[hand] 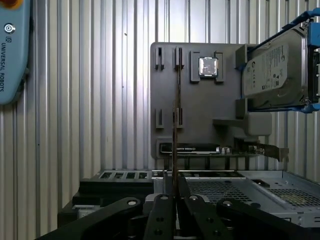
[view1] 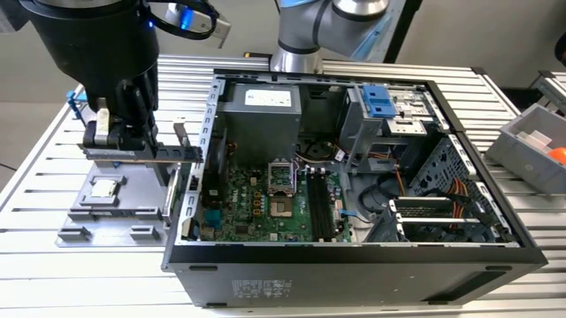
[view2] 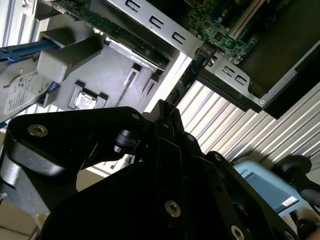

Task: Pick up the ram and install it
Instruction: 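Pick up the ram and move it above insertion slot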

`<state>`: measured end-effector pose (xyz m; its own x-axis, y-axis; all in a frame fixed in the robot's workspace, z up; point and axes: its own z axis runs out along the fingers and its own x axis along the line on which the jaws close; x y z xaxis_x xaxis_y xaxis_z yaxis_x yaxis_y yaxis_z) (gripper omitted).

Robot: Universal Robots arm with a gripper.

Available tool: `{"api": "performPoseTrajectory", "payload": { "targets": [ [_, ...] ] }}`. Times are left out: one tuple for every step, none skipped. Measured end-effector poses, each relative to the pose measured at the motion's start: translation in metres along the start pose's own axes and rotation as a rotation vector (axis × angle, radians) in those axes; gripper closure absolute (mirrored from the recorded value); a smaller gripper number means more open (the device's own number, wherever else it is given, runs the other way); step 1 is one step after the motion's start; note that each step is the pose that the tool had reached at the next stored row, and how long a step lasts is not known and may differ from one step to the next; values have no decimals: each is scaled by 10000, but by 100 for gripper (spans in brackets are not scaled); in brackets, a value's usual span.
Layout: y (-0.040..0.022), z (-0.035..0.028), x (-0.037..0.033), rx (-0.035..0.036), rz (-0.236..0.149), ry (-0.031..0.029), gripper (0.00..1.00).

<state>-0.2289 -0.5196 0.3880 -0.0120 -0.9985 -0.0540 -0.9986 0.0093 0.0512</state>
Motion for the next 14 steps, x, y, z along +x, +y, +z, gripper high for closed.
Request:
{"api": "performPoseTrajectory", "payload": {
  "targets": [
    [-19, -1, -1, 0, 1, 0, 100],
    [-36, -3, -1, -1, 1, 2, 100],
    [-53, -2, -1, 0, 0, -1, 100],
    [-70, -4, -1, 0, 1, 0, 100],
    [-88, -5, -2, 0, 0, 0, 100],
    [-106, -6, -2, -1, 0, 1, 100],
    [-125, -7, -2, -1, 0, 1, 100],
    [-144, -8, -3, 0, 0, 0, 100],
    [-161, -10, -3, -2, 0, 2, 100],
    [-178, -9, -3, 0, -1, -1, 100],
    [-197, -10, -4, -1, 0, 1, 100],
    [-214, -11, -4, -1, 1, 1, 100],
    [-232, -12, -4, 0, 0, 0, 100],
    [-249, -13, -4, -1, 1, 1, 100]
  ]
}}
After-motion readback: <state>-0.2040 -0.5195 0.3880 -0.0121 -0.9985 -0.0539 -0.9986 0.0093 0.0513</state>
